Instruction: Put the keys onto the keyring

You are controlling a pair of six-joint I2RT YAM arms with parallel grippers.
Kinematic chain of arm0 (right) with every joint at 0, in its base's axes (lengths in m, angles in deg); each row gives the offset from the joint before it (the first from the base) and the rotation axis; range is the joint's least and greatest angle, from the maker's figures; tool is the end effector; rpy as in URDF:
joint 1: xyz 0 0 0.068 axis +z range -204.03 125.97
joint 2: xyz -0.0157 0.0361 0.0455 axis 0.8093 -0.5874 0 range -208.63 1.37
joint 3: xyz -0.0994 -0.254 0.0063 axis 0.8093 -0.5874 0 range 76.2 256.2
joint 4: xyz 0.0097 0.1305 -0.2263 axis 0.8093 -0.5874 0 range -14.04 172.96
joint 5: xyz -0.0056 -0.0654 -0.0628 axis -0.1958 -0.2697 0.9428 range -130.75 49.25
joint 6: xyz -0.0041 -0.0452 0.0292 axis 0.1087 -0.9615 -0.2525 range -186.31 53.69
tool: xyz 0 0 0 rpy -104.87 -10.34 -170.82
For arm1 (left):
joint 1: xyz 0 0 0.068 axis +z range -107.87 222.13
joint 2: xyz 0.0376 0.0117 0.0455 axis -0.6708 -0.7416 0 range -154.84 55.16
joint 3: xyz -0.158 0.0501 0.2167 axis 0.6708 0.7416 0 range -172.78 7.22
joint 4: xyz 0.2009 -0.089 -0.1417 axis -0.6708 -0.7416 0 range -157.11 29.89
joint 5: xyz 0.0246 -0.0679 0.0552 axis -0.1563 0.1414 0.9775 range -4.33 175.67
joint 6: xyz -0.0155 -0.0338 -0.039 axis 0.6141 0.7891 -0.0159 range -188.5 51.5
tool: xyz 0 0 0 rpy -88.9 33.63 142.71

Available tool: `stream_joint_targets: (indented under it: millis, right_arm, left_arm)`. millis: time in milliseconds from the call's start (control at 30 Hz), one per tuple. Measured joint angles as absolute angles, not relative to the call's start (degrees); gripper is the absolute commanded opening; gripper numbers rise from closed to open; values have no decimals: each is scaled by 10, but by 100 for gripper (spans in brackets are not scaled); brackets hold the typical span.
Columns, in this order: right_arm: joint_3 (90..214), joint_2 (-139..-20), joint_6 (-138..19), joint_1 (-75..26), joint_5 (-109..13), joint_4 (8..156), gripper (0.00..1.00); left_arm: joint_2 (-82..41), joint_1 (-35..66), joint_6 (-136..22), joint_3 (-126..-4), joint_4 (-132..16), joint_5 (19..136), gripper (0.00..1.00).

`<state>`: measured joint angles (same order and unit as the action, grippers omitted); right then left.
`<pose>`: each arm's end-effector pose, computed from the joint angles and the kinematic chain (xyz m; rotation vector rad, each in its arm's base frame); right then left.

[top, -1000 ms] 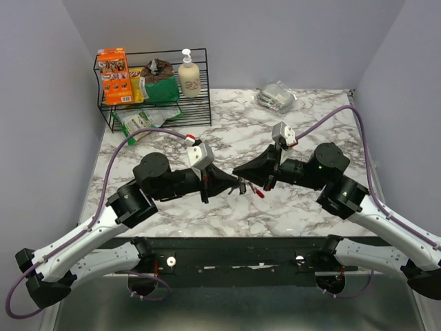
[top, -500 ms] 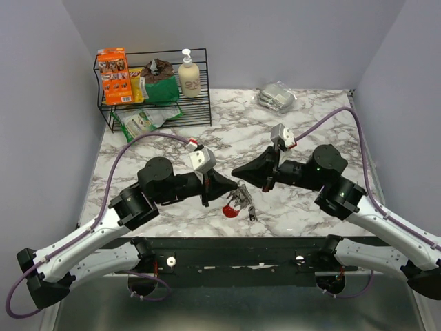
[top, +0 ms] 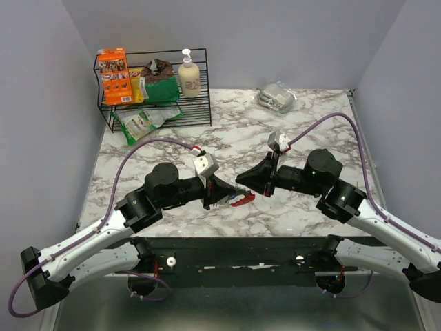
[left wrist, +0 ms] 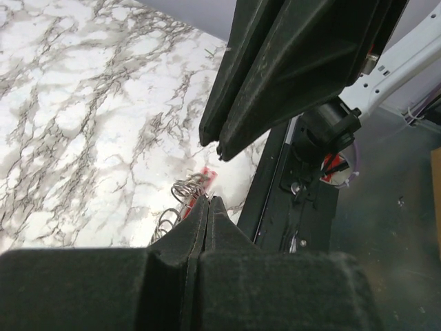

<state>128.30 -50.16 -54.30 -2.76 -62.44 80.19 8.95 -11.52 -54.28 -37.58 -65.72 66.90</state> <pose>0.1192 0.1698 0.3785 -0.8687 1.5004 1.1389 0.1038 -0.1603 0.3449 0.8587 1.6128 -1.1404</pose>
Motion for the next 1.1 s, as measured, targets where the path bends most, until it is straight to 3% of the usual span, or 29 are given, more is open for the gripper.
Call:
stream_joint_targets:
  millis: [600, 1100]
  right_arm:
    - [1173, -451, -512, -28, -532, 781, 24]
    - [1142, -409, -504, -28, -475, 779, 29]
  left_arm:
    - [-19, -115, -507, -235, -494, 716, 0]
    - [-246, -115, -491, -240, -341, 735, 15]
